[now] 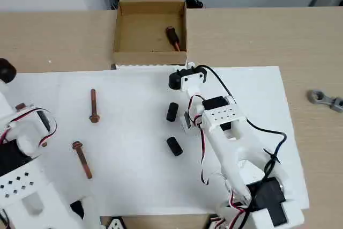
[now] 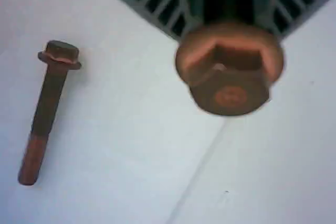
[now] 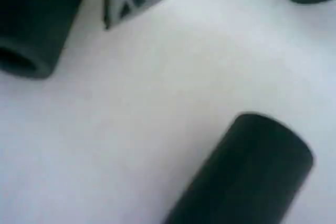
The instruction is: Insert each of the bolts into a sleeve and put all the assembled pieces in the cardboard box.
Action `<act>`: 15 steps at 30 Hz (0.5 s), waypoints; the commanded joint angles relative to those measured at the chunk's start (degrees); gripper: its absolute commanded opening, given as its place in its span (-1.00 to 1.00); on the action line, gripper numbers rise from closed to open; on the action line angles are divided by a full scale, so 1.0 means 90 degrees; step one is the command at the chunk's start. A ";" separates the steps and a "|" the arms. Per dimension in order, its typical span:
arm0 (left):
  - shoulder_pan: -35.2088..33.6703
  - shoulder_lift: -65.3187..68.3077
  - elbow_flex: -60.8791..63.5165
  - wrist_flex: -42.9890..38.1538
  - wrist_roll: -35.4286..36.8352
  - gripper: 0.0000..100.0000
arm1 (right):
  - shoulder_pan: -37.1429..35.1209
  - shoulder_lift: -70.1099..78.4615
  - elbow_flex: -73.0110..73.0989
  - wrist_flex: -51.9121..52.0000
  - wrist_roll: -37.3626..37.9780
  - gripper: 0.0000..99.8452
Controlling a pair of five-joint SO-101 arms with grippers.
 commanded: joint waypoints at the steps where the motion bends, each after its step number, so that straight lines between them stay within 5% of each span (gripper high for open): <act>1: 0.0020 -0.0195 -0.0015 -0.0254 -0.0039 -0.98 | 0.0034 0.0015 -0.0059 -0.0220 -0.0049 -0.69; 5: 0.0020 -0.0195 -0.0015 -0.0264 -0.0039 -0.98 | 0.0015 0.0024 -0.0059 -0.0220 -0.0049 -0.71; 9: 0.0020 -0.0195 -0.0015 -0.0244 -0.0039 -0.98 | 0.0005 0.0024 -0.0039 -0.0220 0.0020 -1.00; 15: 0.0020 -0.0195 -0.0015 -0.0234 -0.0039 -0.98 | -0.0171 -0.0024 0.0049 -0.0161 0.0088 -0.99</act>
